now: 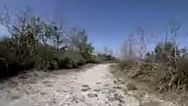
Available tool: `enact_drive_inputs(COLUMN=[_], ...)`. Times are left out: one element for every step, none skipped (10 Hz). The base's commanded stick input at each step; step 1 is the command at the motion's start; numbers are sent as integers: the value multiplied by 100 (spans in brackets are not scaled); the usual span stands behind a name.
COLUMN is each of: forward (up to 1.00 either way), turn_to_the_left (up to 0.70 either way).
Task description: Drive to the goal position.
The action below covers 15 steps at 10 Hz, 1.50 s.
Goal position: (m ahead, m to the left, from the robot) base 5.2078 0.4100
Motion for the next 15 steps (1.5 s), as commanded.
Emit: enact_drive_inputs(forward=[70,70,70,70,70,70,70,70,70,70,70,70,70,70,70], turn_to_the_left=[0,0,0,0,0,0,0,0,0,0,0,0,0,0,0])
